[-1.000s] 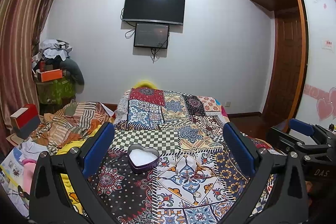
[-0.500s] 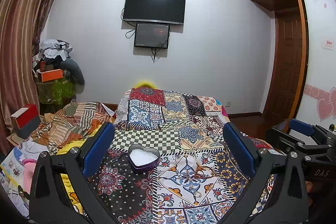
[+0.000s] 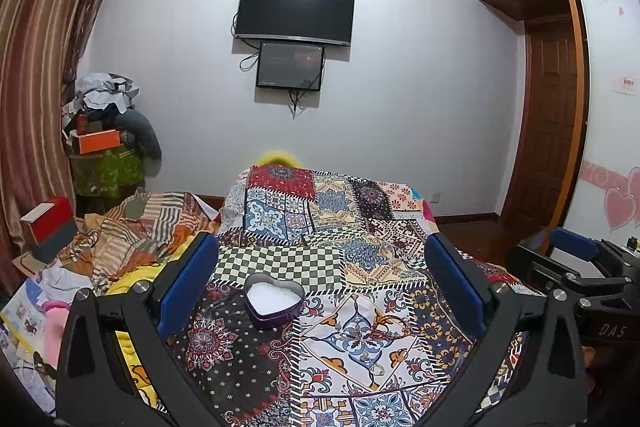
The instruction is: Organize jewelry
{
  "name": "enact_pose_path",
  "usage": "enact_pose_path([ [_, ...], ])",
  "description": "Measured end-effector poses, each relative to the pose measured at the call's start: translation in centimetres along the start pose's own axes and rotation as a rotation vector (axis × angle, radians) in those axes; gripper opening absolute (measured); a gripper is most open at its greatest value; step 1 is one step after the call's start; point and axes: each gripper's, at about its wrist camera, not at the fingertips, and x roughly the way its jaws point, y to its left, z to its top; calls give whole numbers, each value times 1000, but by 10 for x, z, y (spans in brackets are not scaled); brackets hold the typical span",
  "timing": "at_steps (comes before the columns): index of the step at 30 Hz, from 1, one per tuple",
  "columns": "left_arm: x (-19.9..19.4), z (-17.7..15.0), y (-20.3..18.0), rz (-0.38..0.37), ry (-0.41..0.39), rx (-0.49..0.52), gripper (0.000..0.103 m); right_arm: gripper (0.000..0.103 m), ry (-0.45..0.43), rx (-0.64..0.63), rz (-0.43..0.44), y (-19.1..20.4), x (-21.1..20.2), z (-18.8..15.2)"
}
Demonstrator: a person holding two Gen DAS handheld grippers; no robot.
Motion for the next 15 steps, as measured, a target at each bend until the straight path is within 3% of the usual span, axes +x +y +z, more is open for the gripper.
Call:
enact_pose_path([
  [15, 37, -5, -1, -10, 91, -11, 103, 103, 80, 18, -51, -18, 23, -4],
])
